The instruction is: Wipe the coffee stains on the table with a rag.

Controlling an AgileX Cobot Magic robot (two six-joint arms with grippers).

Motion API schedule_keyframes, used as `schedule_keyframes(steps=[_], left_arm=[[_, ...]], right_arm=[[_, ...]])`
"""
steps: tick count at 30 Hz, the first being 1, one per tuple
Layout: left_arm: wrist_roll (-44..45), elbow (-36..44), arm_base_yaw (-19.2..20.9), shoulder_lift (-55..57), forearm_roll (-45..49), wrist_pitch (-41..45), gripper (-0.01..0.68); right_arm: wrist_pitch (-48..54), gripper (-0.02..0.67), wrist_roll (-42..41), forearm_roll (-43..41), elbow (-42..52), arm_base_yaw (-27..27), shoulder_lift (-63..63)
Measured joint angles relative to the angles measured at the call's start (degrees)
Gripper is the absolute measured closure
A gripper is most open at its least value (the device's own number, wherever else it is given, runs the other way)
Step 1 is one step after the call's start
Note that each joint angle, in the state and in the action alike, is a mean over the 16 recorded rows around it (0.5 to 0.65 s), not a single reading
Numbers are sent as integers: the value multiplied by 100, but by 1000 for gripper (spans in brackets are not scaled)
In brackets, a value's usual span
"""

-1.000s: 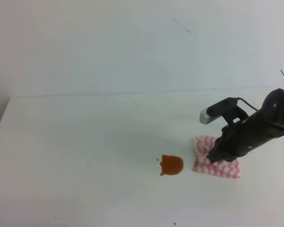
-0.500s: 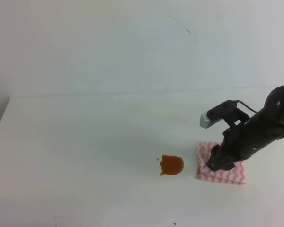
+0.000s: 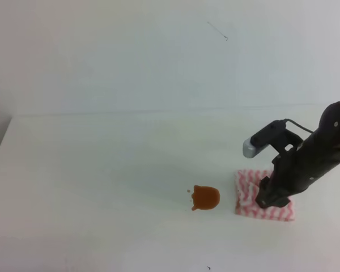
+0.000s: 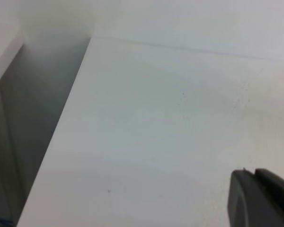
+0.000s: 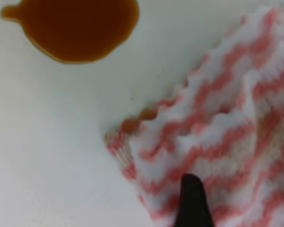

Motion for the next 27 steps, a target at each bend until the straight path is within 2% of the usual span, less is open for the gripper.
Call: schedule_keyframes(steps=[4, 10, 17, 20, 27], left_arm=[[0, 0, 0, 0, 0, 0, 673], [0, 0, 0, 0, 3, 0, 673], [0, 0, 0, 0, 4, 0, 672], [0, 0, 0, 0, 4, 0, 673], [0, 0, 0, 0, -1, 0, 672]], right_arm=[[77, 286, 31, -106, 1, 8, 189], [135, 453, 144, -235, -12, 40, 396], [128, 619, 817, -968, -233, 73, 509], [115, 647, 1184, -1338, -419, 82, 563], [169, 648, 1914, -1906, -986, 155, 836]])
